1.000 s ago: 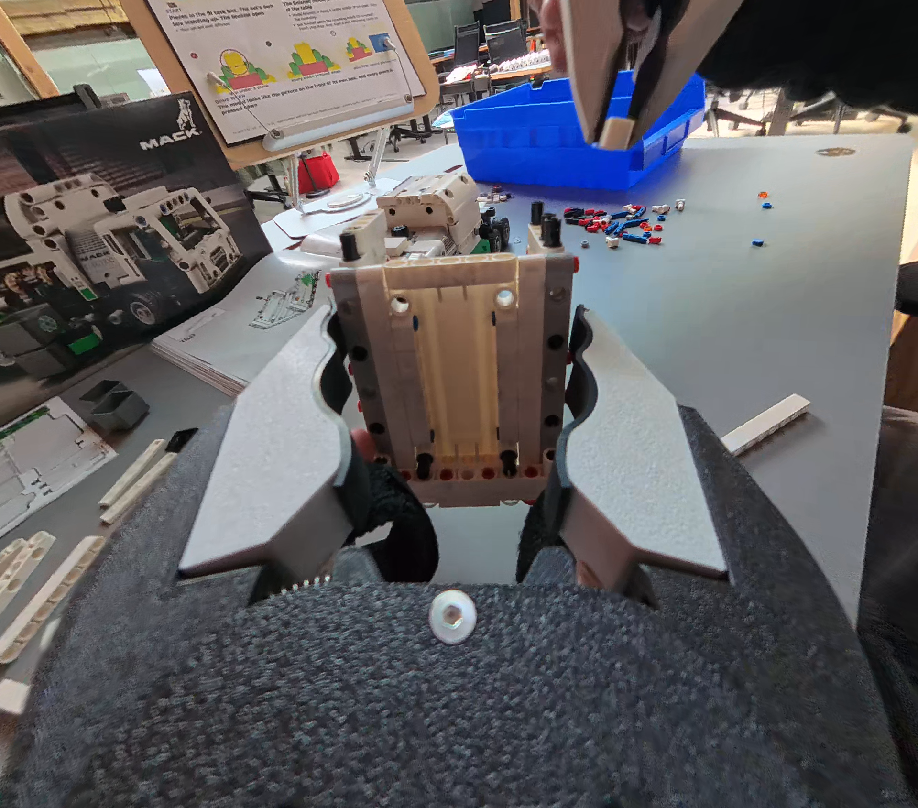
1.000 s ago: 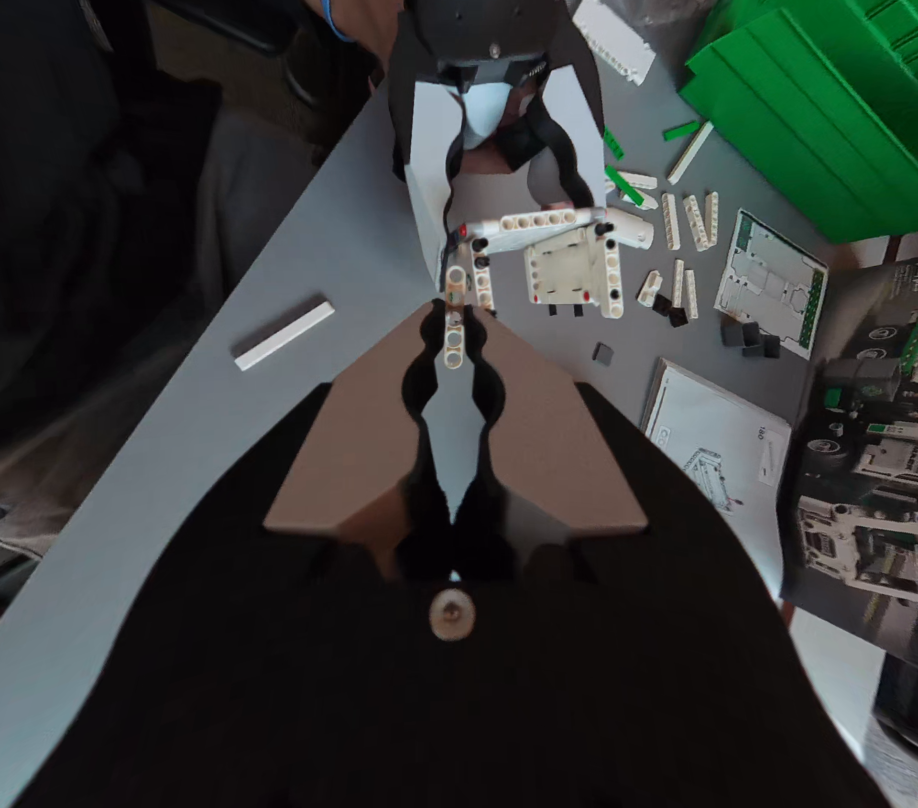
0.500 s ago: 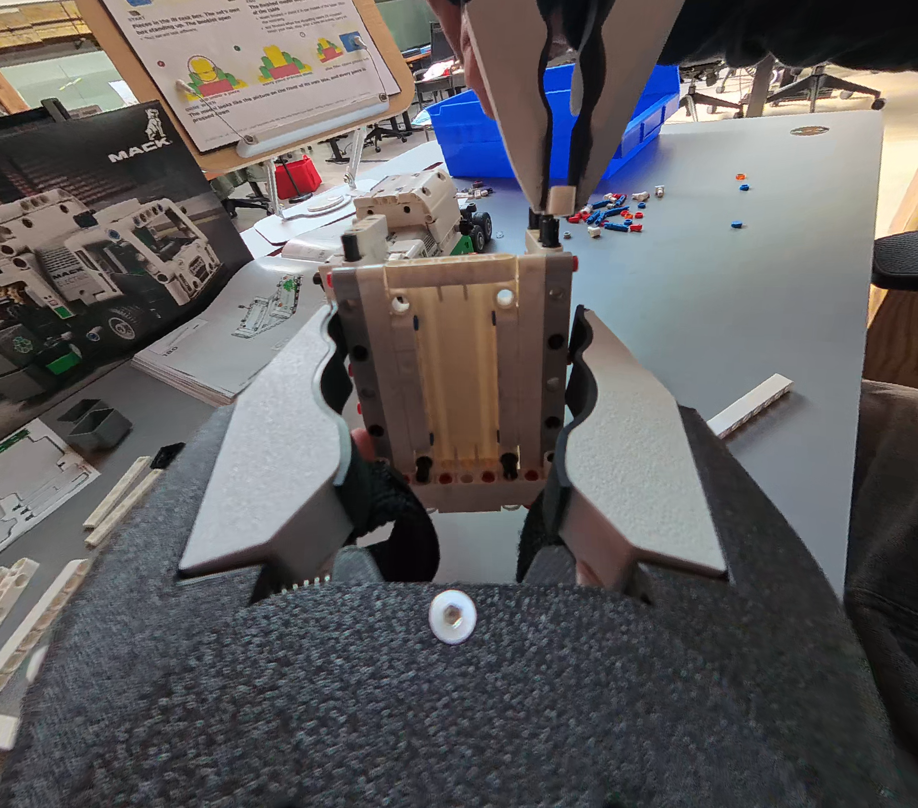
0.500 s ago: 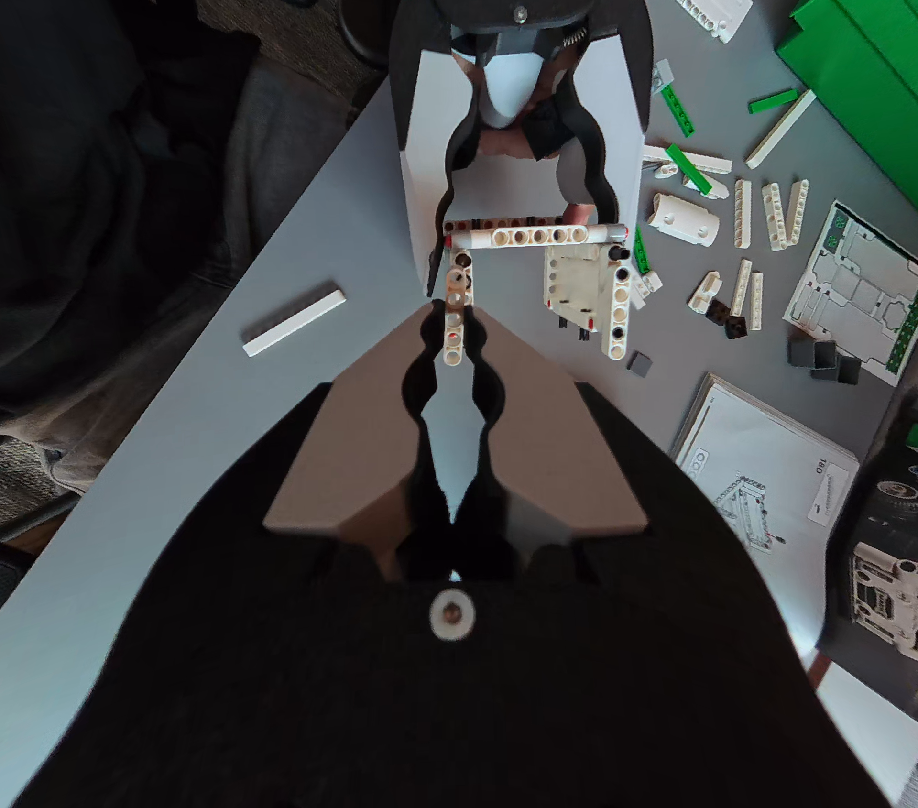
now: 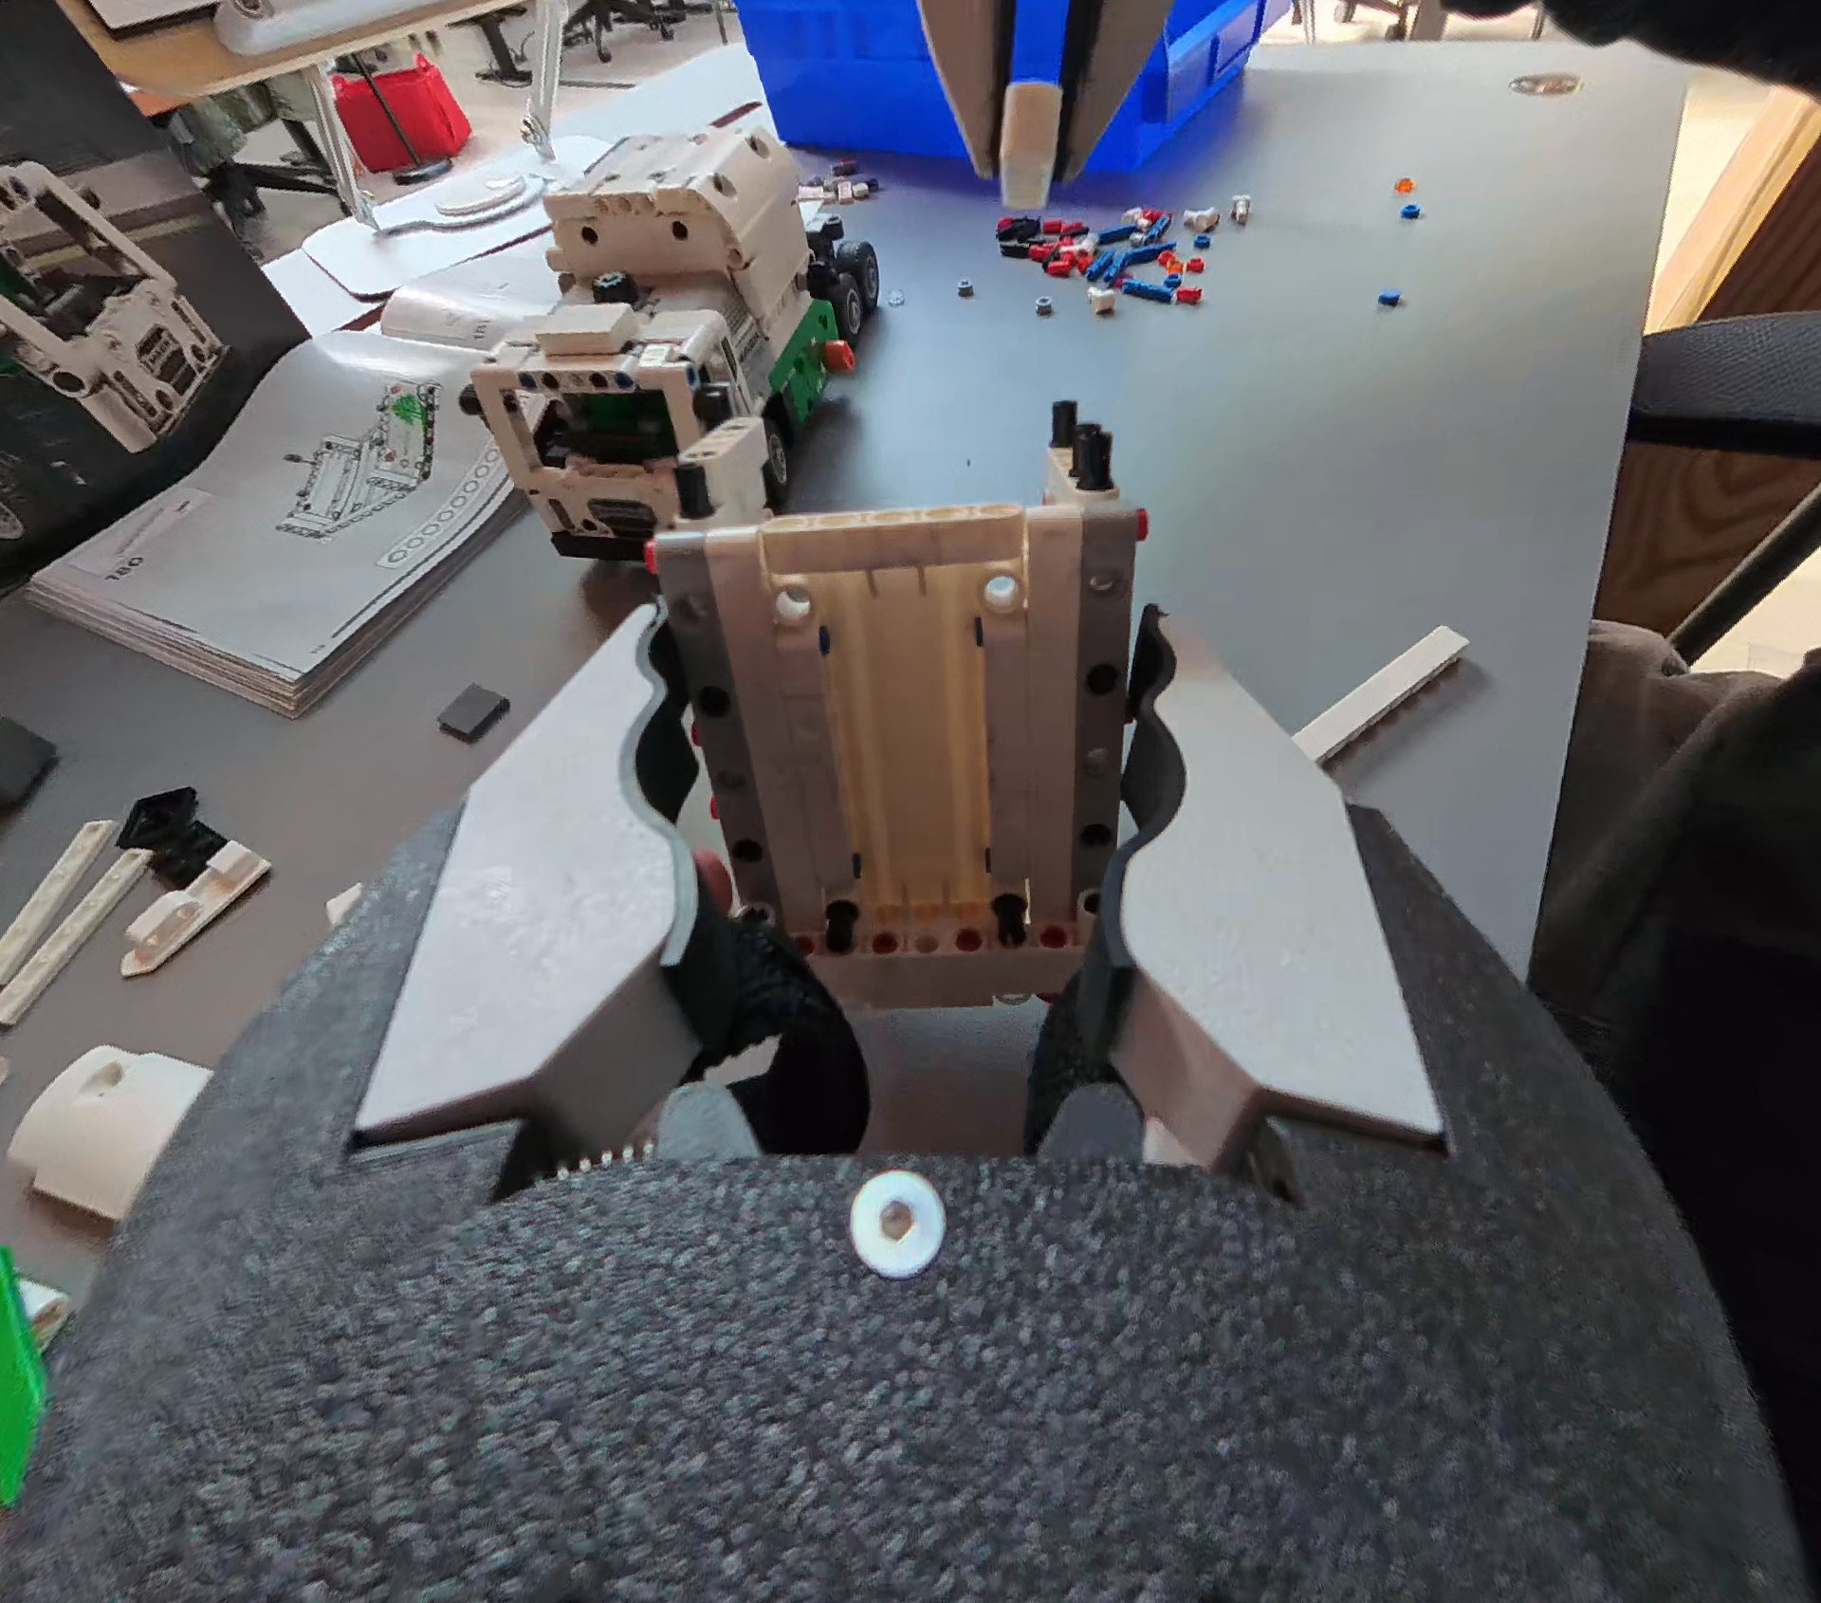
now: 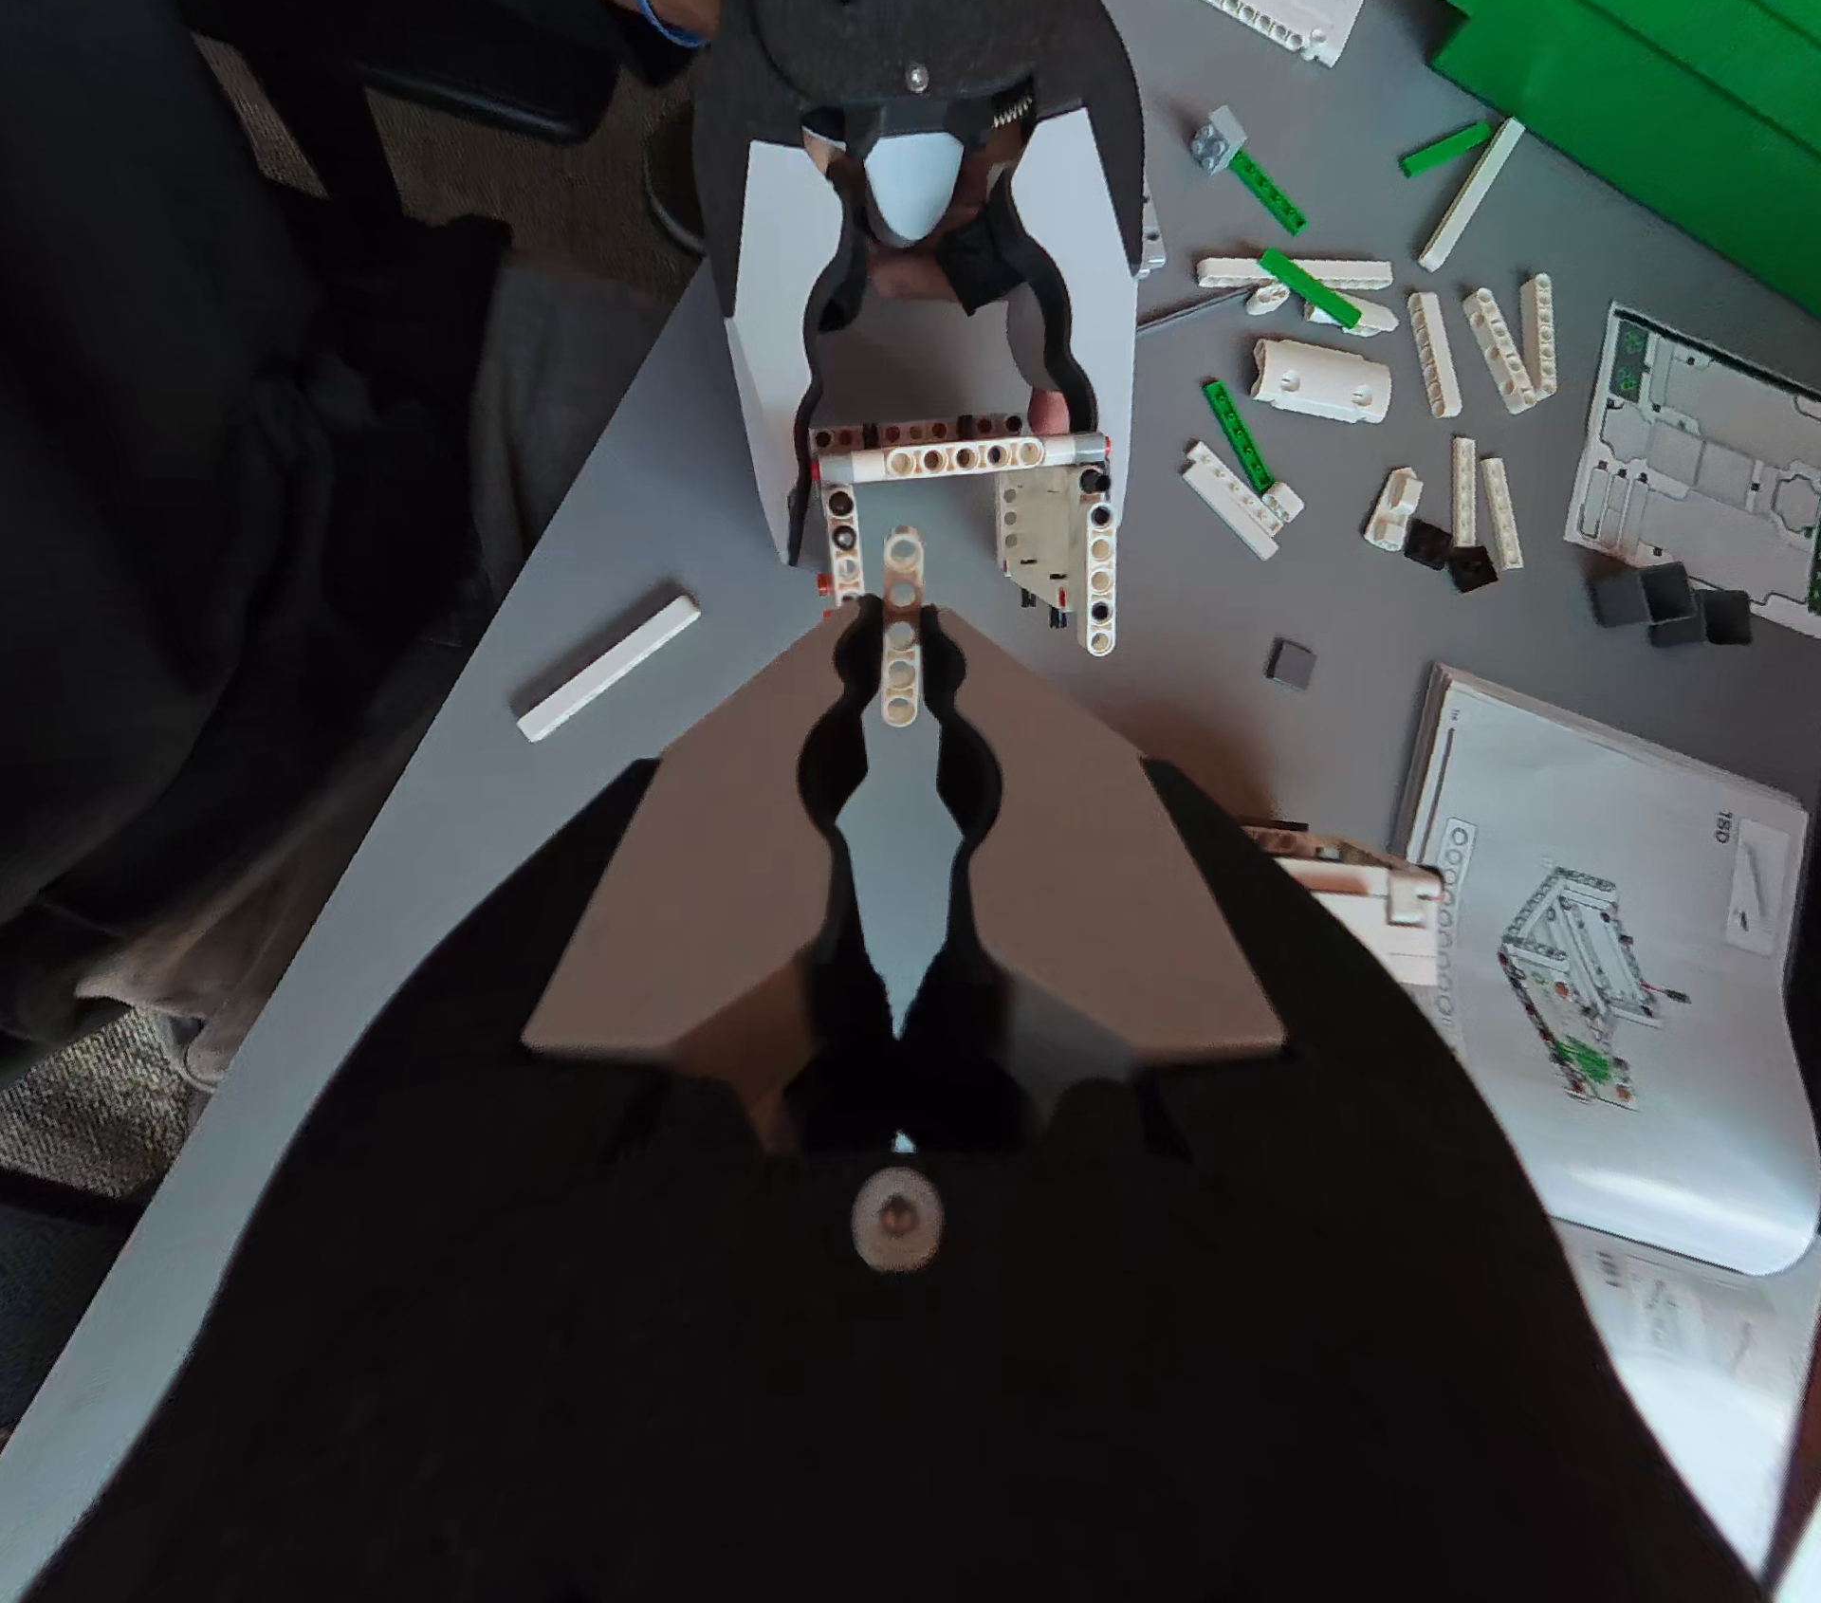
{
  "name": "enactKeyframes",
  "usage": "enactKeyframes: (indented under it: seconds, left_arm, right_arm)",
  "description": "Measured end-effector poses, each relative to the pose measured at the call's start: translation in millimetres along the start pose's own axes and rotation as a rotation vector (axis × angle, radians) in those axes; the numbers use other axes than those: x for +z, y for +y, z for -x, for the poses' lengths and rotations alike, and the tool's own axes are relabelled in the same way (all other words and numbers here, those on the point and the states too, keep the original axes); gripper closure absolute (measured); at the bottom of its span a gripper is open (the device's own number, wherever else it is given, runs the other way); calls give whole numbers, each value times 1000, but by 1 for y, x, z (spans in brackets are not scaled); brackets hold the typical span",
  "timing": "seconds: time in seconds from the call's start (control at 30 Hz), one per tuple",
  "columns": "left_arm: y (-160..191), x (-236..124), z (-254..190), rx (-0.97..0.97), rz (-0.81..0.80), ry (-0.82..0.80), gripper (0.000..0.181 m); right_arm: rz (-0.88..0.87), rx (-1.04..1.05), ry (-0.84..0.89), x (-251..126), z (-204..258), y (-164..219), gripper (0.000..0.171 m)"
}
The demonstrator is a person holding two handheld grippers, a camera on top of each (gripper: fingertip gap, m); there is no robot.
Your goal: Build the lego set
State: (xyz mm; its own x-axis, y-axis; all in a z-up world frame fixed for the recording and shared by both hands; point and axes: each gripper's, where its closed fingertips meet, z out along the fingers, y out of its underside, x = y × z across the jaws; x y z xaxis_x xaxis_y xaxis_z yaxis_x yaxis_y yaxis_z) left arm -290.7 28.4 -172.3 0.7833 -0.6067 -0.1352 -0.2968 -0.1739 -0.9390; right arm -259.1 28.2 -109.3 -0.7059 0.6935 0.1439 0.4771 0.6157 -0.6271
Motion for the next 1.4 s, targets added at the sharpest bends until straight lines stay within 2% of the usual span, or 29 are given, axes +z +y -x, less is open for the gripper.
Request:
enactKeyframes:
  seconds: [0.33,0.5,0.63,0.77,1.03,1.3,1.4]
  left_arm:
    - [16,-7,-7,-33,100,-9,94]
    - [22,-7,-4,-23,148,-59,93]
    - [31,-10,-6,-42,199,-103,84]
    - [33,-11,-4,-23,211,-96,92]
    - [31,-2,-1,-12,198,-47,94]
    - [30,0,-2,-18,191,-61,94]
    - [30,0,-2,-18,189,-64,94]
  right_arm:
    - [-149,49,31,7,11,14,166]
    - [-149,53,15,10,10,20,166]
    - [-127,38,20,9,10,24,166]
    - [-134,35,6,9,11,24,166]
    - [-175,66,-35,16,15,17,166]
    - [-59,20,-56,29,15,0,166]
    - [50,17,-91,36,17,2,166]
